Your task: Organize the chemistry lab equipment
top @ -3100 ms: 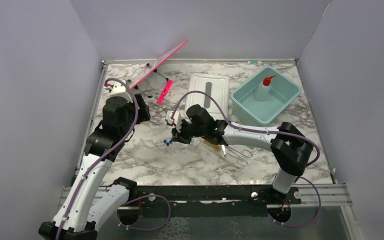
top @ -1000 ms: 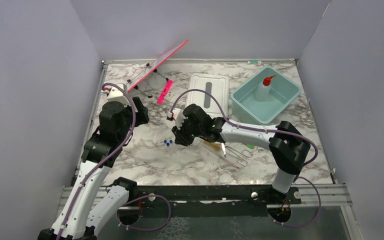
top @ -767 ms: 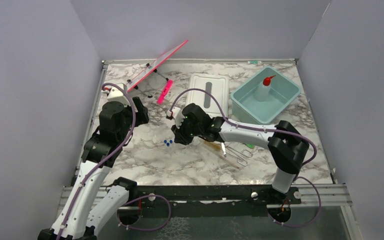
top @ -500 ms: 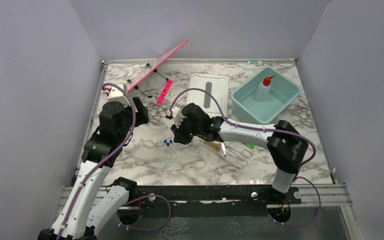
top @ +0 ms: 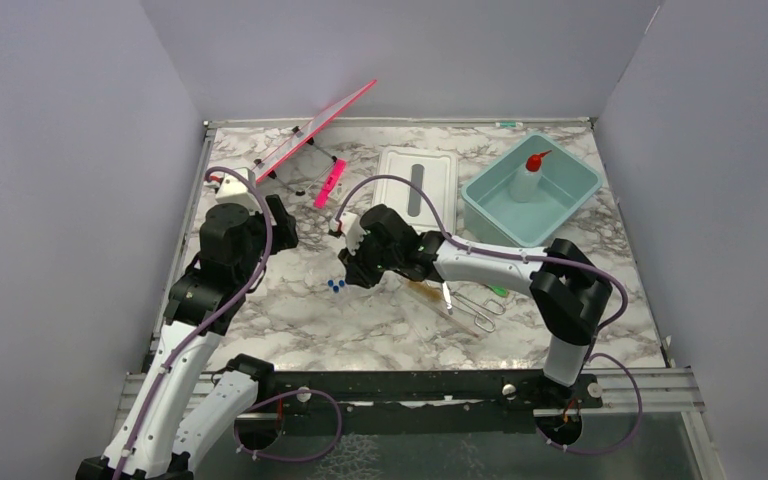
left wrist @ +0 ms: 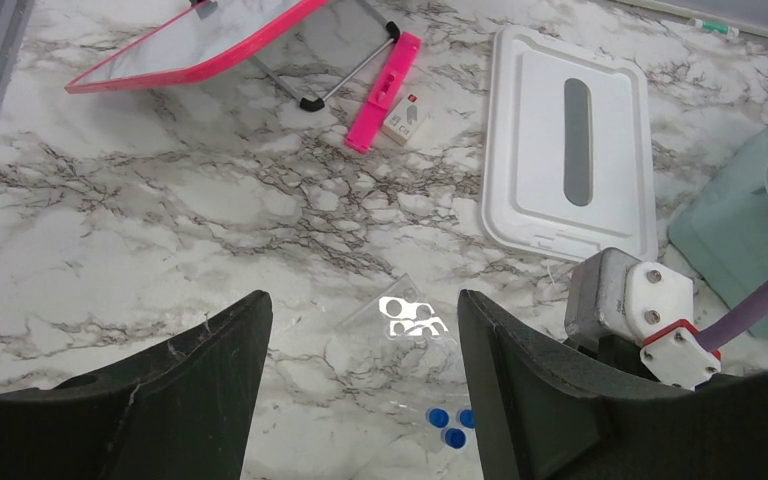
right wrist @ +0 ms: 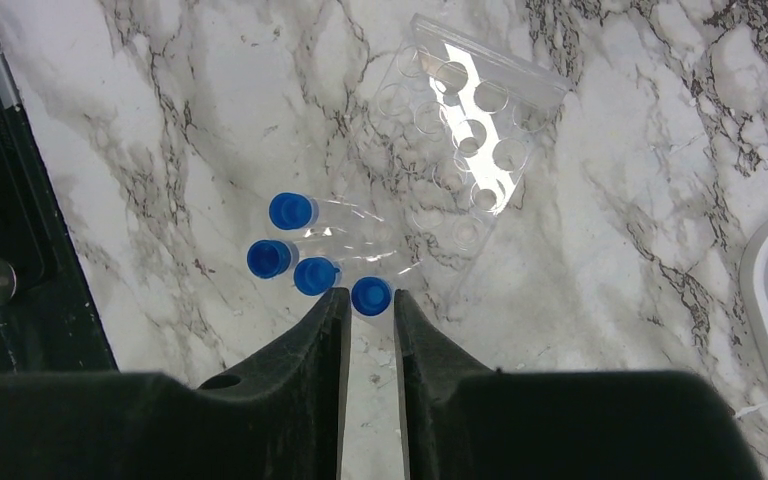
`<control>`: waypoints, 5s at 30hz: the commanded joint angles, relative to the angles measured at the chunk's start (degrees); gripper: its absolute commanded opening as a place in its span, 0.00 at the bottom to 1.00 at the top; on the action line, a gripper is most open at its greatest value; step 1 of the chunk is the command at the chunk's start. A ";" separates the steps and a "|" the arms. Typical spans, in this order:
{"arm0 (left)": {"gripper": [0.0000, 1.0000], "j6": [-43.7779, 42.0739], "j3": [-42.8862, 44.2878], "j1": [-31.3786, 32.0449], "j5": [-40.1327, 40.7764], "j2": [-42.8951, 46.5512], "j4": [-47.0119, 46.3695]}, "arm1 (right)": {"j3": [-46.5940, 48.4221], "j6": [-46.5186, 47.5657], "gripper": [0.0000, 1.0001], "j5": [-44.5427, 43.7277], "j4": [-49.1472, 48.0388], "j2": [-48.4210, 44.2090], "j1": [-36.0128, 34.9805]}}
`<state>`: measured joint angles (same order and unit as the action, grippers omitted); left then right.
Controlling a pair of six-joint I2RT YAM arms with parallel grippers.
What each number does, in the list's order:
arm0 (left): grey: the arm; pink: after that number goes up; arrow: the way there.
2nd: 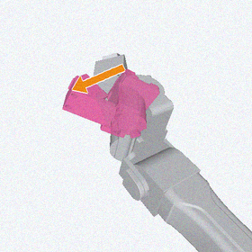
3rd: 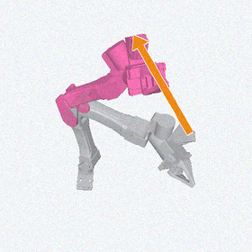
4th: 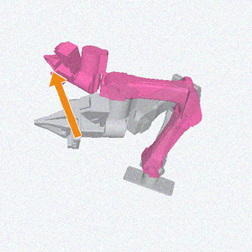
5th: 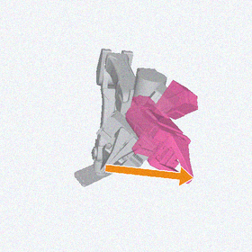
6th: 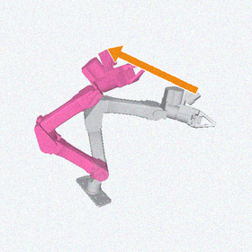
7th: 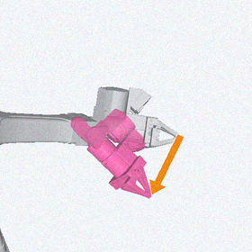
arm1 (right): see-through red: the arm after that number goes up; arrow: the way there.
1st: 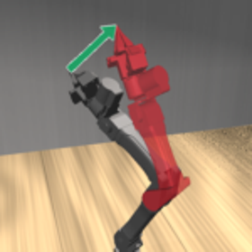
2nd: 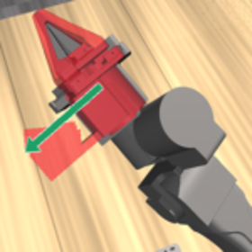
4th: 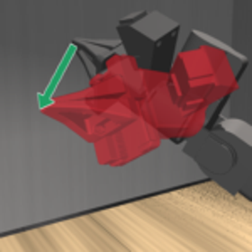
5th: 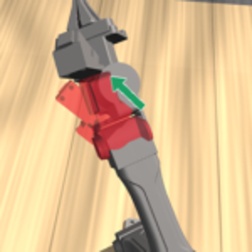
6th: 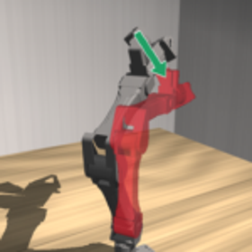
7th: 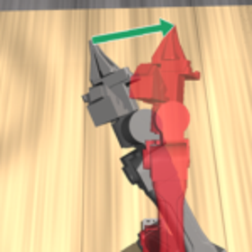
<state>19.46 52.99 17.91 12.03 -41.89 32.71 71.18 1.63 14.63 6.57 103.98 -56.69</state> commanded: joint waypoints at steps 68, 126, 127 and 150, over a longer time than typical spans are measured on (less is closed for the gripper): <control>0.85 -6.53 0.53 5.02 -21.72 0.53 -10.48 | -13.39 -9.40 0.25 -19.43 29.26 -9.14 8.12; 0.84 -7.40 3.88 5.56 -20.12 -7.49 -21.11 | 10.42 -63.01 0.01 -39.32 42.58 -2.56 50.42; 0.84 -7.34 3.75 5.56 -19.74 -7.50 -21.13 | 10.37 -63.80 0.01 -39.44 42.33 -1.28 50.66; 0.84 -6.29 2.02 5.56 -19.01 -7.15 -21.29 | 11.64 -59.48 0.50 -39.92 43.83 -7.68 50.29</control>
<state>12.88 55.79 23.35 -6.39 -49.78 12.95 83.46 -61.39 -22.83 49.01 104.57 -5.65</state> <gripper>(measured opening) 0.840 0.497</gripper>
